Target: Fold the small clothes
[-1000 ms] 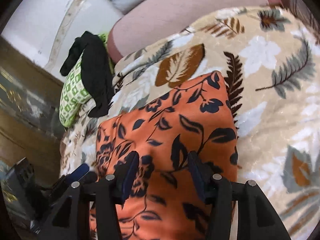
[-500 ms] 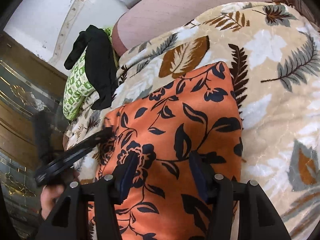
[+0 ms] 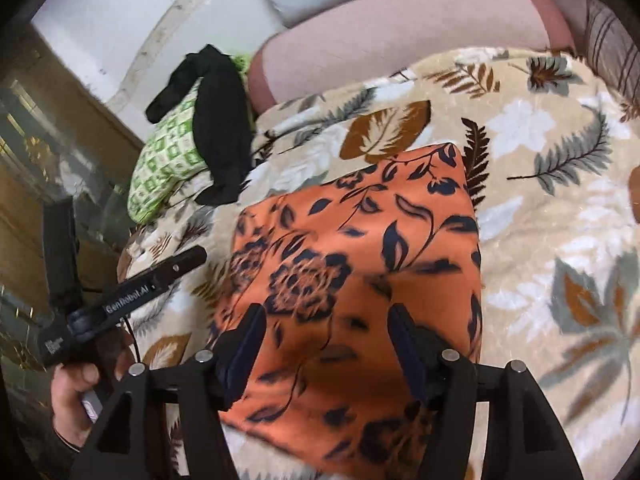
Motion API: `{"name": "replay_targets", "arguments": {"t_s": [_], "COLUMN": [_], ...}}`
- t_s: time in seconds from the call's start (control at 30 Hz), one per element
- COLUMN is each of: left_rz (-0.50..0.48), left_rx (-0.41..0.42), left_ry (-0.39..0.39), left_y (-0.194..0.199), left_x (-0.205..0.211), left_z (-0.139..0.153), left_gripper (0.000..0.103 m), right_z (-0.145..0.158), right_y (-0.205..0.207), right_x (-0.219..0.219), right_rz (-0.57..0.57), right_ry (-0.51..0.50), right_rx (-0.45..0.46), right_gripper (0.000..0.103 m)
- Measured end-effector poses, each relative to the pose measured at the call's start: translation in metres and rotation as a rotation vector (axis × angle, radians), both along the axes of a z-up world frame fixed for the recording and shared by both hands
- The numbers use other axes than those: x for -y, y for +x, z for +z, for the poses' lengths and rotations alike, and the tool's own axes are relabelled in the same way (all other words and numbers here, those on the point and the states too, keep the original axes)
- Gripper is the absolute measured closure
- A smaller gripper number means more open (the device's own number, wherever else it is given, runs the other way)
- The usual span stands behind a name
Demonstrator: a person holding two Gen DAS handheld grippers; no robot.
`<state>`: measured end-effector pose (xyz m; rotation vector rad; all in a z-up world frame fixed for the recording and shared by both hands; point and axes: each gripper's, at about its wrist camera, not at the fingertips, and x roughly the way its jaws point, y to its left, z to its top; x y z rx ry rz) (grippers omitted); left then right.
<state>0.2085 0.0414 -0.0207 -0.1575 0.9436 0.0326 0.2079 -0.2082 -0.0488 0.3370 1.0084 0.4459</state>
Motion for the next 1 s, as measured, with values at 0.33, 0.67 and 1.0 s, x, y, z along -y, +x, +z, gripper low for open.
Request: {"name": "replay_targets", "arguments": {"t_s": [0.33,0.67,1.0], "left_rz": [-0.024,-0.07,-0.044], "left_rx": [0.064,0.045,0.072], "left_ry": [-0.005,0.047,0.034], "left_y": [-0.115,-0.18,-0.203], "left_x": [0.001,0.031,0.029], "left_z": [0.017,0.024,0.043], "left_gripper": [0.022,0.021,0.02], "right_z": [0.024,0.011,0.056], "right_y": [-0.075,-0.185,-0.209], "right_x": [0.002,-0.001,-0.017], "right_rz": [-0.058,-0.112,-0.138], "right_ry": [-0.081,-0.409,-0.488], "right_rx": [0.091,0.08,0.221], "right_gripper": [0.027,0.014,0.009]}}
